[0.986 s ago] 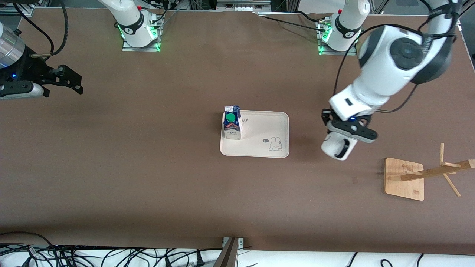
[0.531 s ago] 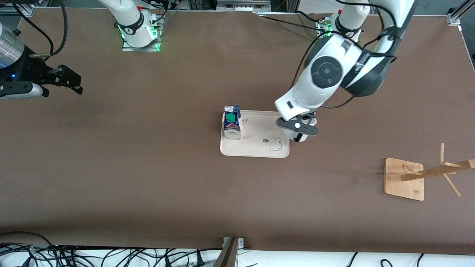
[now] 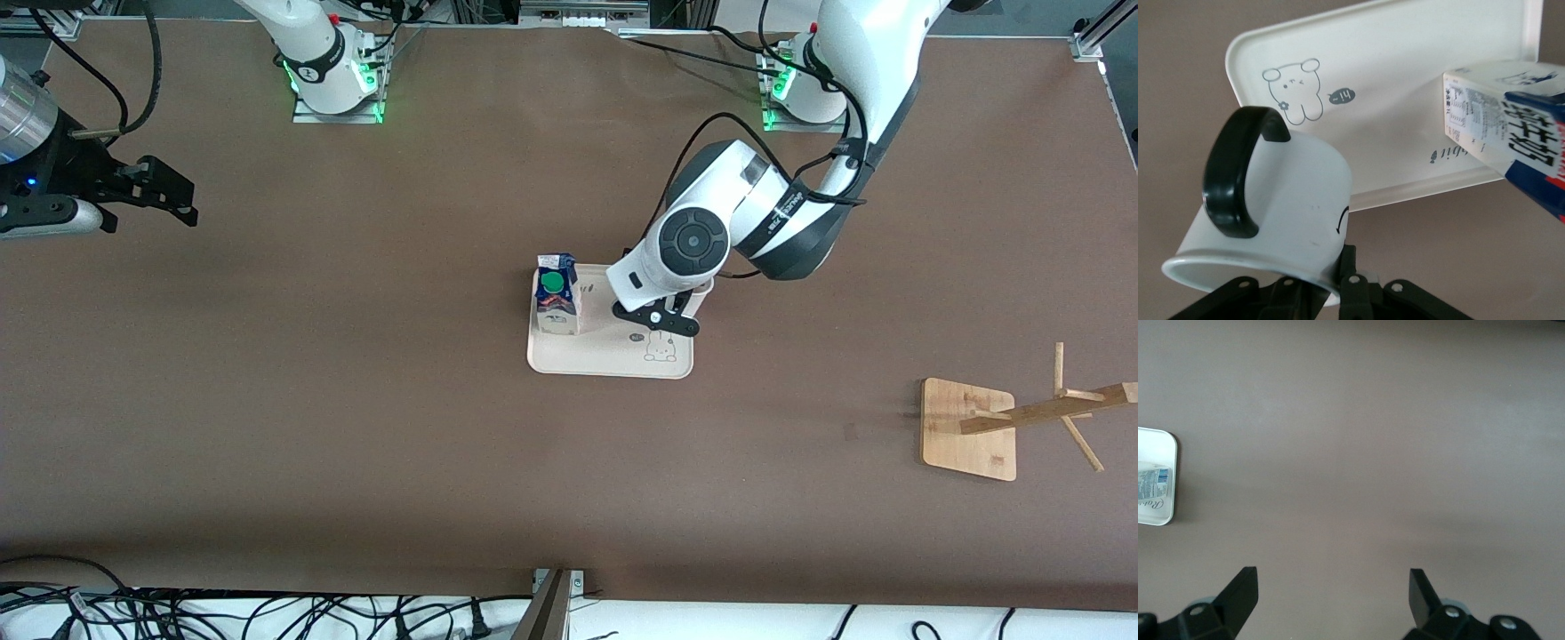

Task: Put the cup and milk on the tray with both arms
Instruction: 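Lower the mug onto the tray beside the milk carton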

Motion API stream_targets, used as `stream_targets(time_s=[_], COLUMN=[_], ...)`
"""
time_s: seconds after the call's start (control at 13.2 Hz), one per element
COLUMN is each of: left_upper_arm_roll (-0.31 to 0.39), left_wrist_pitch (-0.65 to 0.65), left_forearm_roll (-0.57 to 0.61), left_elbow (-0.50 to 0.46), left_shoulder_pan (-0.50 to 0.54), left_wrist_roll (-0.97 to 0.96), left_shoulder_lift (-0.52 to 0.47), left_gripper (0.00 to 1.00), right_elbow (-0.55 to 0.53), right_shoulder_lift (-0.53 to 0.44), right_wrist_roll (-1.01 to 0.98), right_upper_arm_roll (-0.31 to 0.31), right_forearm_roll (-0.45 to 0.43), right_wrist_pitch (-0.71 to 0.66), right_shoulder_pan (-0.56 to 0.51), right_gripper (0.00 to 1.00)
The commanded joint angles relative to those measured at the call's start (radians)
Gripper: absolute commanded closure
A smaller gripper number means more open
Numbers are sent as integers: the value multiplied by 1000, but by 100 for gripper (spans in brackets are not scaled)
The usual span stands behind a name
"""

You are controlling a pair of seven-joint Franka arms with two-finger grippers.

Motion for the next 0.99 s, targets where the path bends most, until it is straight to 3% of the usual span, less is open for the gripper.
stream_targets(time_s=[0.0, 0.38, 0.91], left_upper_arm_roll=[6, 12, 15], left_wrist_pitch=[-19, 110, 125], left_forearm_roll=[-38, -95, -84], left_elbow=[44, 33, 25], left_shoulder_pan=[-51, -39, -30], left_wrist_roll=[-14, -43, -95], left_shoulder_lift=[88, 131, 142], left_gripper=[100, 100, 100], right_elbow=[16, 15, 15], right_shoulder_lift=[5, 5, 4], right_wrist_roll=[7, 7, 7], right_upper_arm_roll=[8, 8, 6], right_forearm_roll=[0, 0, 0], right_wrist_pitch=[-7, -8, -8], right_shoulder_pan=[-11, -11, -12], right_gripper=[0, 0, 0])
